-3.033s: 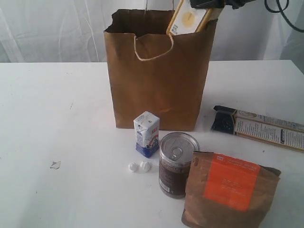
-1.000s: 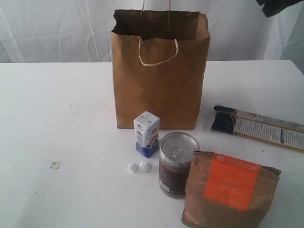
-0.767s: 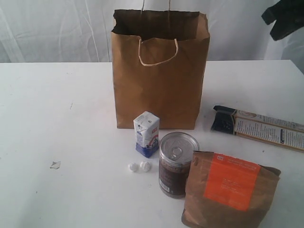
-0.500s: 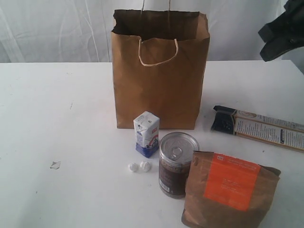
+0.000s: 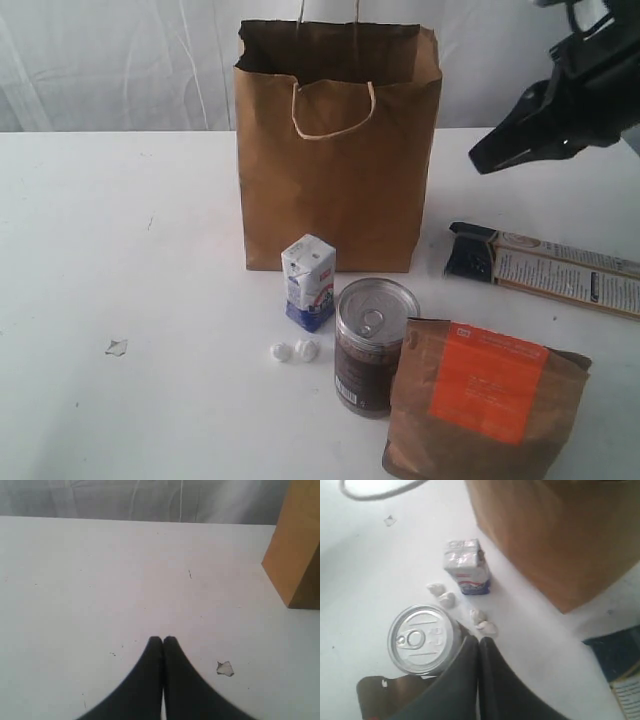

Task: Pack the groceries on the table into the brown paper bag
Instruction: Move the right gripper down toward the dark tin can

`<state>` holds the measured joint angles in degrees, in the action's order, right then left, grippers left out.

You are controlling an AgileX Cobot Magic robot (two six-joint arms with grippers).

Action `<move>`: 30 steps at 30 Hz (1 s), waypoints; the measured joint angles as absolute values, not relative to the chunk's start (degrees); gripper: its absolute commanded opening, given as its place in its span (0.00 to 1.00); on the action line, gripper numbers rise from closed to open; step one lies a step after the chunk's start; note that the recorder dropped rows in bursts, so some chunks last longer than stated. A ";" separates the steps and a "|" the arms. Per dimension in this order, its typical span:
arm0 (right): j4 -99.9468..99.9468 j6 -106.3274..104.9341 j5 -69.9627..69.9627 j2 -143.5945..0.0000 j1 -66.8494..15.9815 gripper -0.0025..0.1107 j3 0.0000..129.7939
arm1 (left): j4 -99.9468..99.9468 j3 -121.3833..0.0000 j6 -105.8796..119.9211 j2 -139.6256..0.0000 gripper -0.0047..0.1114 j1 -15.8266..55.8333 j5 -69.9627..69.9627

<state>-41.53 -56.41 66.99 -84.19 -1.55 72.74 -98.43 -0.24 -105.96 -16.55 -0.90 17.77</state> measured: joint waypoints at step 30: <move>-36.79 -60.97 43.99 -84.19 -23.49 0.02 61.46 | -98.82 -0.21 -105.32 -0.24 0.04 -0.90 18.22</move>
